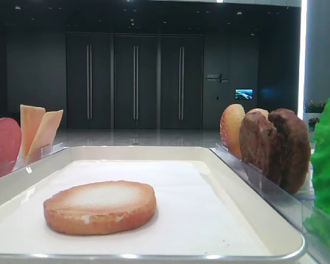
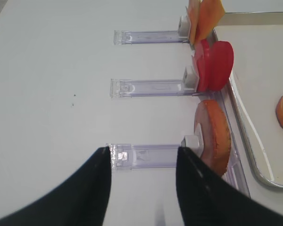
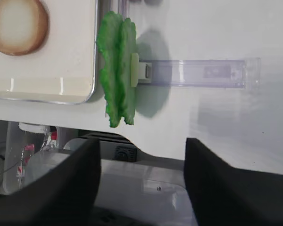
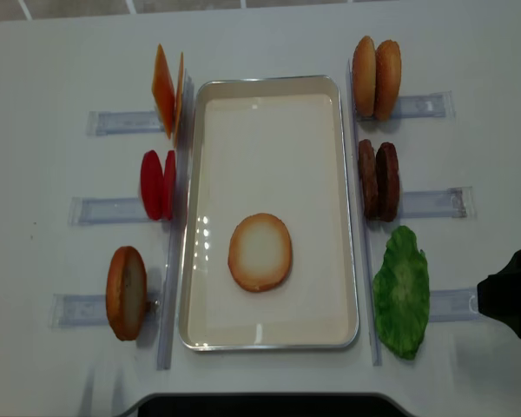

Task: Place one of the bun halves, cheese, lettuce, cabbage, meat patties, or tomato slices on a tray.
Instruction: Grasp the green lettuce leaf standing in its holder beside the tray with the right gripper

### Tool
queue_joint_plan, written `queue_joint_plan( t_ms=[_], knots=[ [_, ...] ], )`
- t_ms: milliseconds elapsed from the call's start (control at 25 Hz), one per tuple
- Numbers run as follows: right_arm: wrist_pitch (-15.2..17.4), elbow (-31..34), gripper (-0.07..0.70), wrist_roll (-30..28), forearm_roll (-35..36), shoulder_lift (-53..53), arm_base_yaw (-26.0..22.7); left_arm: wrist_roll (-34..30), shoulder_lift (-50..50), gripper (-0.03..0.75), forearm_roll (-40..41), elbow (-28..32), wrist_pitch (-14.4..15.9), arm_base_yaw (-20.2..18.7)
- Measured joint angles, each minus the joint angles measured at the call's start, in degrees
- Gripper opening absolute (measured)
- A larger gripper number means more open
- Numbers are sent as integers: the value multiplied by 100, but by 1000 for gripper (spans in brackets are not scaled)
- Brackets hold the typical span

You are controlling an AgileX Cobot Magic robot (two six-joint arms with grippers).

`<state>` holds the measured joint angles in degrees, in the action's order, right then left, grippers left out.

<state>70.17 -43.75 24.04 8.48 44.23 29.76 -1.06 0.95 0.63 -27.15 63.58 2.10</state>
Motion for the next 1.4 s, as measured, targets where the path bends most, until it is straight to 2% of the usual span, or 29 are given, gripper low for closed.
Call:
queue_joint_plan(
  t_ms=[120, 320, 640, 960, 1400],
  knots=[
    [-228, 40, 395, 6, 5, 519, 130, 0, 0, 345, 0, 0, 0, 0],
    [-842, 46, 404, -131, 137, 1113, 159, 0, 0, 345, 0, 0, 0, 0],
    [-1353, 46, 405, -306, 407, 1740, 159, 0, 0, 345, 0, 0, 0, 0],
    [-1633, 99, 405, -447, 473, 1976, 159, 0, 0, 345, 0, 0, 0, 0],
    [-1771, 234, 405, -598, 496, 2255, 166, 0, 0, 345, 0, 0, 0, 0]
  ],
)
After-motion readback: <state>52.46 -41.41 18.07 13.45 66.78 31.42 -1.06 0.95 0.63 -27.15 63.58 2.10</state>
